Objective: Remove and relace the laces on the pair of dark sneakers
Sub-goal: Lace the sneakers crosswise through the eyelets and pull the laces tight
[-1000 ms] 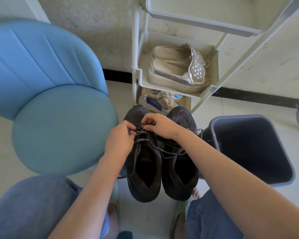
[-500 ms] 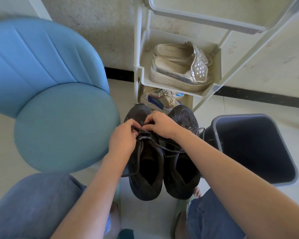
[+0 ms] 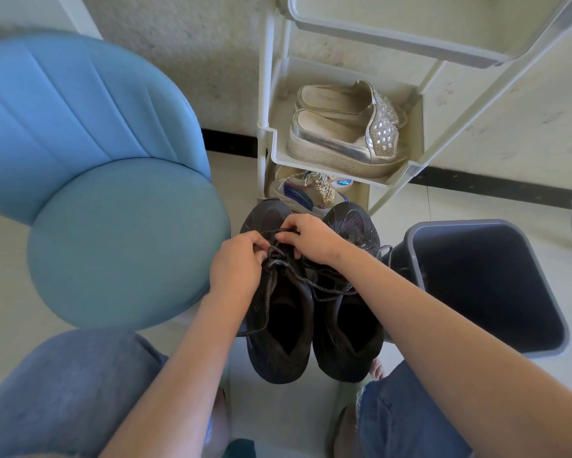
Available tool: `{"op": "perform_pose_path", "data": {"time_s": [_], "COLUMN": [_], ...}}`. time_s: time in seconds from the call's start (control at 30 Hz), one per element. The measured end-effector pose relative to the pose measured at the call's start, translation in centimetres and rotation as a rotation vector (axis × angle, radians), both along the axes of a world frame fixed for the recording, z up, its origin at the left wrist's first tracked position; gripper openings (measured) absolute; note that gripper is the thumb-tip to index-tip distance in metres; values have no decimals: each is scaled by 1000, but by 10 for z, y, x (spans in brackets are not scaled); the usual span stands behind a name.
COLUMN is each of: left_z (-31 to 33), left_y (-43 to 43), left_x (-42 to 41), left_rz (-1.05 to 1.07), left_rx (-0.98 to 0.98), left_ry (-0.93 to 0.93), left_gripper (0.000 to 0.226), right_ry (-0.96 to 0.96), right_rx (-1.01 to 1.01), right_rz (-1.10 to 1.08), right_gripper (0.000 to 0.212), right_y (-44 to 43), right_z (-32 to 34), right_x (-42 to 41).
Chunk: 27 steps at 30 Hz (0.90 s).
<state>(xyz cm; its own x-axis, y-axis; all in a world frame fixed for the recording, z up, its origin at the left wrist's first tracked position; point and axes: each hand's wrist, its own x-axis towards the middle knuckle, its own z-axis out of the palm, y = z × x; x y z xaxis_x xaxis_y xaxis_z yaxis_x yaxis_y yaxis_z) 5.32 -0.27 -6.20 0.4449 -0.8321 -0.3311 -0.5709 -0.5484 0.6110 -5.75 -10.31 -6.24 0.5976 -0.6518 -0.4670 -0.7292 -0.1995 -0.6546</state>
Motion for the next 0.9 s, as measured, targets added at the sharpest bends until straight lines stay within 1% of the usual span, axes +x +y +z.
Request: {"op": "perform_pose_path", "data": {"time_s": [0.13,0.3,0.4,0.67,0.8,0.9], "left_z": [0,2,1,-3,-2,-2], "left_y": [-1,-4,-5,-3,-1,0], "left_x": [0,-1,0,-6,-6,-6], "left_rz": [-30,-58,-97,-6,-8,-1], "left_rx": [21,10,41,32,71,112], "left_ry": [2,-18,-16,36,13,28], "left_gripper": [22,12,12,11,14,13], "right_ry": [-42,-47,-57,-27,-39,-44], "right_rx": [-22,-19,-6,23,50,57], "right_rz": [43,67,61,-21,-37,-32], "right_gripper": [8,9,9,13,18,18], "right_y": [-1,-5,-5,-4,-4,-4], "right_z": [-2,-2,-2,2,6,8], "right_x": [-1,-4,-4,-6,-7,-8]}}
